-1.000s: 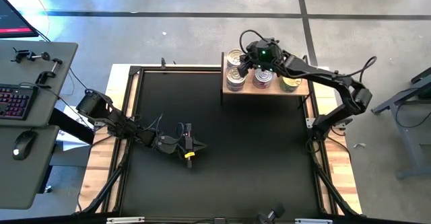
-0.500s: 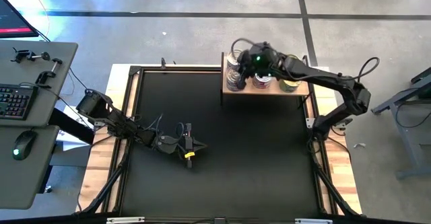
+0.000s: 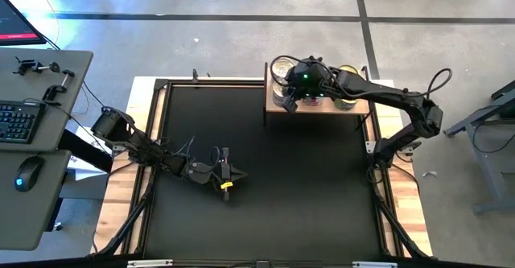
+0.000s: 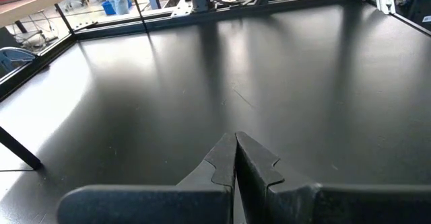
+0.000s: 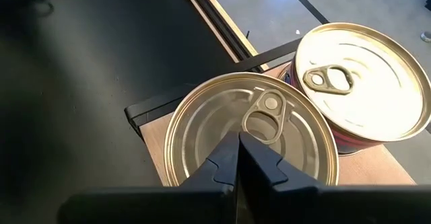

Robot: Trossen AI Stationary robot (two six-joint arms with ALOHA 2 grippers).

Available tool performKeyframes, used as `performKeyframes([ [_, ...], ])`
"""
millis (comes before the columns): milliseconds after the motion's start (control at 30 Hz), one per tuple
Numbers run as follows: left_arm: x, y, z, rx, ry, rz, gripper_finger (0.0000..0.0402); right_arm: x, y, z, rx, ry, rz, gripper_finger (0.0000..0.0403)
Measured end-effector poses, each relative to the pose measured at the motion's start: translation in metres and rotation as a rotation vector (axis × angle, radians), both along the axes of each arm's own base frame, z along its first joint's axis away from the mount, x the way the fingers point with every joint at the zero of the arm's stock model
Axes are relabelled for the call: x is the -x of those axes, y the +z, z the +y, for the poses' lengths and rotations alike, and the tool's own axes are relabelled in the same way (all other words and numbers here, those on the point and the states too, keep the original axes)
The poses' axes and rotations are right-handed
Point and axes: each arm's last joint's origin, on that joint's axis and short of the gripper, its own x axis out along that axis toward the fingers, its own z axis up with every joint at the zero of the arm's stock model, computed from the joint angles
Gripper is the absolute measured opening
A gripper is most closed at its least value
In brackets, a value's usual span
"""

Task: Stack canned seafood by type on shelf
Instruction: Adjust the stacked tuna cans on the shelf

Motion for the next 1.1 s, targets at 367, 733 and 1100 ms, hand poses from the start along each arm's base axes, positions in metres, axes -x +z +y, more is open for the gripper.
performKeyframes([
  [367,0.000,0.000,0.000,0.001,0.001,0.000,0.0001,-0.001,0.009,0.007,0.073,-0.009,-0.036,0.0002],
  [733,0.000,0.000,-0.001,0.008,-0.001,-0.002,0.0001,0.010,0.003,-0.005,0.031,-0.099,0.025,0.0002],
  [1100,0.000,0.000,-0.001,0.009,-0.002,-0.002,0.0001,0.007,0.006,0.001,0.023,-0.061,0.005,0.0002],
])
